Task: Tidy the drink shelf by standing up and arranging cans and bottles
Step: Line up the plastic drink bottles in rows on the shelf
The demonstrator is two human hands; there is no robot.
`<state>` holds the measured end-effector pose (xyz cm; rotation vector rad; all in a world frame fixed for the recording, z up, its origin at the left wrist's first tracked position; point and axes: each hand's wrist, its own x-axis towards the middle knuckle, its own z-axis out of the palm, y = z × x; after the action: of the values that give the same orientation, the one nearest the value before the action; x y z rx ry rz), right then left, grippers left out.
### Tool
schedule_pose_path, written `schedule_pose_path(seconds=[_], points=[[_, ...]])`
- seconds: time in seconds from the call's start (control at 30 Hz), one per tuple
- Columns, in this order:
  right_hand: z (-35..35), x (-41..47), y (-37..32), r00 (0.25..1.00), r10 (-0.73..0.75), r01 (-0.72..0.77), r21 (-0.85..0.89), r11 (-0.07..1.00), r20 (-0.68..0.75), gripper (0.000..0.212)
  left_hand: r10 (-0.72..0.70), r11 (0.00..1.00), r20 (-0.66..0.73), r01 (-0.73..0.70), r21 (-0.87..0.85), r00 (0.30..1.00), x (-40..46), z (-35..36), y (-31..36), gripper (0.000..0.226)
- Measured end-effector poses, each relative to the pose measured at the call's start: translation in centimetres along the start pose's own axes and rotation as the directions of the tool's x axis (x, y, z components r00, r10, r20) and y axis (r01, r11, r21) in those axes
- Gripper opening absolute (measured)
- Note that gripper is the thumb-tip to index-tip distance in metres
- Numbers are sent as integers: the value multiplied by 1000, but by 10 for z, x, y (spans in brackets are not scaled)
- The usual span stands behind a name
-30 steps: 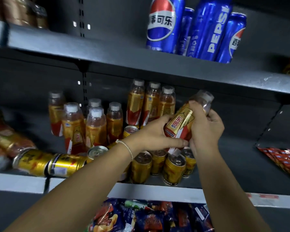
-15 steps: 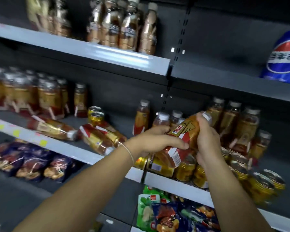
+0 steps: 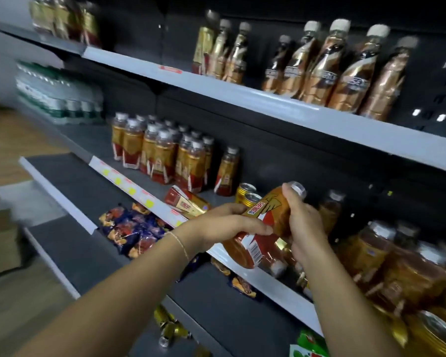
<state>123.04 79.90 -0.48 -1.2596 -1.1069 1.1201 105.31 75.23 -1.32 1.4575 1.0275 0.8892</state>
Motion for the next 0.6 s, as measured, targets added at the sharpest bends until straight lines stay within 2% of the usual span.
schedule_pose_path(seconds=[0.07,0.13,0.37,0.6], points=[[27,9,-1,998,-13,13,-11,1000,57,50,-9,1000,-53,9,4,999,-1,-23,-6,54],[53,19,-2,994,-30,30,6,1000,105,47,-8,1000,-112,9,5,994,0,-45,-10,61],[134,72,-10,975,-51,65,-54,996,217,50,7,1000,-245,-2,19,969,14,-117,-15,56],[205,118,-20,946,-63,77,-32,996,317,61,20,996,-357,13,89,934,31,-182,-11,51]])
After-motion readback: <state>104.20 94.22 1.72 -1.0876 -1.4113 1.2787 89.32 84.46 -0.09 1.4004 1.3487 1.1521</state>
